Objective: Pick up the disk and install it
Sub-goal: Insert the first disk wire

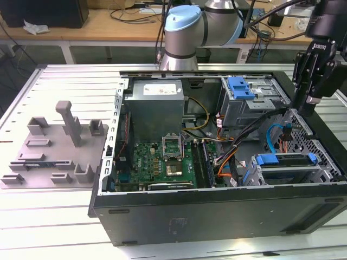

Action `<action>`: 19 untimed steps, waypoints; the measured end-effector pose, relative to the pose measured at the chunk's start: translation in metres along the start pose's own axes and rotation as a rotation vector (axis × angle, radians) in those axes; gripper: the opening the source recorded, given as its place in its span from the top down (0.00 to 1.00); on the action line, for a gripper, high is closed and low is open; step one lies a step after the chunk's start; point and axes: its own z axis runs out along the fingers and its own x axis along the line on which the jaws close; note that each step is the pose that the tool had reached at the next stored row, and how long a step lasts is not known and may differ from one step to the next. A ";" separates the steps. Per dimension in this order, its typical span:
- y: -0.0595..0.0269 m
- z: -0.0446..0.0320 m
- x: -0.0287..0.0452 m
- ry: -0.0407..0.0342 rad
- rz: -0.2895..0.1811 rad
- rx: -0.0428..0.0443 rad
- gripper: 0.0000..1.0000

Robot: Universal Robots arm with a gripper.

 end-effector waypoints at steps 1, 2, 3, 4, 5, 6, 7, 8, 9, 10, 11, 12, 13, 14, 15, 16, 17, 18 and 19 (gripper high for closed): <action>-0.0012 0.0005 -0.0004 0.0005 0.002 -0.0023 0.56; -0.0025 0.0008 -0.0009 0.0007 0.004 -0.0046 0.56; -0.0037 0.0011 -0.0013 0.0006 0.008 -0.0068 0.56; -0.0045 0.0012 -0.0016 0.0006 0.010 -0.0084 0.56; -0.0055 0.0016 -0.0020 0.0006 0.014 -0.0104 0.56; -0.0066 0.0024 -0.0026 0.0003 0.020 -0.0138 0.56; -0.0070 0.0029 -0.0028 0.0006 0.025 -0.0159 0.56; -0.0073 0.0036 -0.0032 0.0010 0.030 -0.0179 0.56; -0.0074 0.0046 -0.0037 0.0017 0.035 -0.0201 0.57; -0.0076 0.0054 -0.0041 0.0022 0.040 -0.0220 0.57; -0.0080 0.0070 -0.0048 0.0032 0.049 -0.0255 0.71; -0.0084 0.0081 -0.0053 0.0038 0.054 -0.0276 0.71; -0.0085 0.0091 -0.0057 0.0041 0.058 -0.0291 0.71; -0.0086 0.0116 -0.0066 0.0048 0.069 -0.0332 0.71; -0.0087 0.0133 -0.0073 0.0051 0.077 -0.0360 0.71; -0.0087 0.0146 -0.0078 0.0050 0.083 -0.0385 0.71; -0.0102 0.0159 -0.0087 0.0053 0.089 -0.0408 0.71; -0.0127 0.0164 -0.0095 0.0069 0.089 -0.0421 0.71; -0.0143 0.0168 -0.0104 0.0108 0.089 -0.0434 0.71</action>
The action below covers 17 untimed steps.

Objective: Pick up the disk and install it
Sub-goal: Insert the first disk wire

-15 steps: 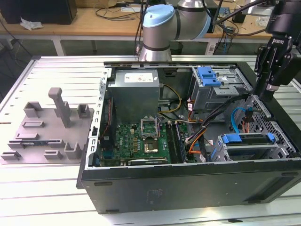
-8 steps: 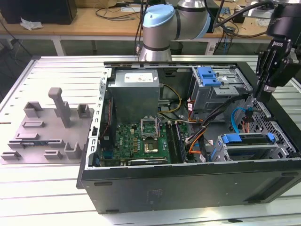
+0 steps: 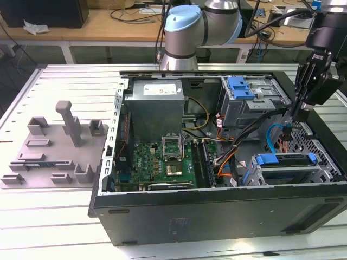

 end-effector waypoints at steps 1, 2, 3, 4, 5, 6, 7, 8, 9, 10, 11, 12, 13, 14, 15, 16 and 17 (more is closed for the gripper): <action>-0.0005 0.0005 -0.0007 0.0039 0.000 -0.0001 0.71; -0.0005 0.0014 -0.0023 0.0300 0.001 0.0003 0.71; 0.0002 0.0009 -0.0049 0.0541 0.003 0.0015 0.71; 0.0014 0.0003 -0.0090 0.0736 0.004 0.0033 0.71; 0.0022 -0.0001 -0.0122 0.0851 0.005 0.0045 0.71; 0.0025 -0.0003 -0.0142 0.0922 0.006 0.0054 0.71; 0.0026 0.0002 -0.0159 0.0979 0.007 0.0060 0.71; 0.0025 0.0012 -0.0169 0.1014 0.007 0.0062 0.71; 0.0024 0.0029 -0.0177 0.1042 0.007 0.0064 0.71; 0.0022 0.0056 -0.0188 0.1049 0.007 0.0062 0.71; 0.0021 0.0075 -0.0196 0.1051 0.007 0.0060 0.71; 0.0020 0.0087 -0.0201 0.1052 0.007 0.0058 0.71; 0.0016 0.0102 -0.0209 0.1055 0.006 0.0052 0.71; 0.0015 0.0116 -0.0213 0.1061 0.006 0.0037 0.71; 0.0015 0.0120 -0.0215 0.1068 0.005 0.0027 0.71; 0.0014 0.0120 -0.0215 0.1071 0.004 0.0029 0.71; 0.0014 0.0121 -0.0217 0.1071 0.000 0.0047 0.71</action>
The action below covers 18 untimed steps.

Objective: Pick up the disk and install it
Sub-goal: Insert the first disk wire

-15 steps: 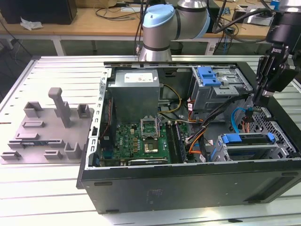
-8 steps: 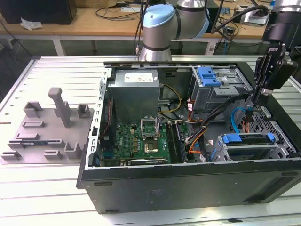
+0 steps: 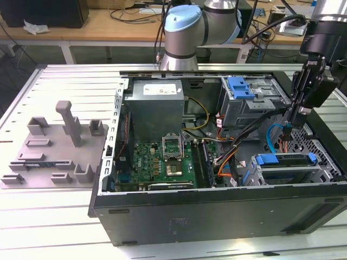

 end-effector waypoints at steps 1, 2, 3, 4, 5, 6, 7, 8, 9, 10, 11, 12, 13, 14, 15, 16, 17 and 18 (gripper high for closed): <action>0.0000 0.0001 0.0000 0.0000 -0.003 0.0014 0.71; 0.0000 0.0001 0.0000 0.0000 -0.006 0.0031 0.71; 0.0054 0.0015 0.0014 0.0009 -0.026 0.0139 0.71; 0.0055 0.0018 0.0013 0.0013 -0.033 0.0172 0.71; 0.0051 0.0028 0.0020 0.0013 -0.038 0.0199 0.71; 0.0050 0.0030 0.0022 0.0013 -0.039 0.0206 0.71; 0.0050 0.0030 0.0023 0.0014 -0.040 0.0211 0.71; 0.0049 0.0030 0.0023 0.0015 -0.040 0.0217 0.71; 0.0049 0.0031 0.0023 0.0014 -0.041 0.0222 0.71; 0.0049 0.0033 0.0022 0.0012 -0.041 0.0232 0.71; 0.0049 0.0034 0.0021 0.0010 -0.042 0.0236 0.71; 0.0049 0.0035 0.0021 0.0010 -0.042 0.0242 0.71; 0.0049 0.0037 0.0020 0.0008 -0.042 0.0248 0.71; 0.0049 0.0038 0.0020 0.0006 -0.043 0.0255 0.71; 0.0049 0.0039 0.0019 0.0003 -0.043 0.0268 0.71; 0.0049 0.0040 0.0018 -0.0001 -0.043 0.0280 0.71; 0.0049 0.0041 0.0018 -0.0004 -0.043 0.0287 0.71; 0.0049 0.0042 0.0018 -0.0007 -0.043 0.0293 0.71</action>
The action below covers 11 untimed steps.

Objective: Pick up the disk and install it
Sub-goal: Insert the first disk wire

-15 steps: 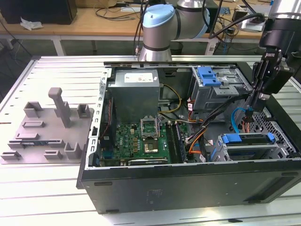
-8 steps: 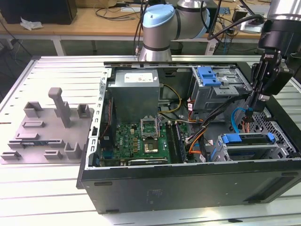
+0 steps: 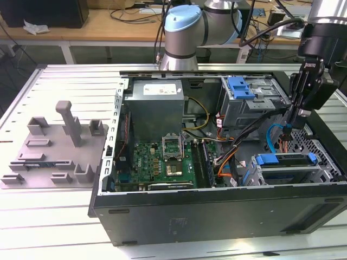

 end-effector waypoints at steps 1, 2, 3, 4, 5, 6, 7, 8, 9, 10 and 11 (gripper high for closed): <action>0.0000 0.0002 0.0000 -0.0004 0.000 0.0006 0.79; -0.0001 0.0003 0.0000 -0.0005 -0.001 0.0009 0.84; -0.0001 0.0003 0.0001 -0.0006 -0.001 0.0011 0.84; -0.0001 0.0005 0.0002 -0.0007 -0.001 0.0013 0.84; -0.0001 0.0005 0.0002 -0.0007 -0.001 0.0014 0.84; -0.0002 0.0006 0.0005 -0.0006 -0.001 0.0018 0.84; -0.0002 0.0007 0.0005 -0.0006 -0.001 0.0019 0.84; -0.0001 0.0007 0.0006 -0.0006 -0.001 0.0019 0.84; -0.0001 0.0007 0.0006 -0.0006 -0.001 0.0019 0.84; -0.0001 0.0006 0.0006 -0.0005 -0.001 0.0019 0.84; 0.0003 0.0008 0.0009 -0.0004 -0.001 0.0019 0.84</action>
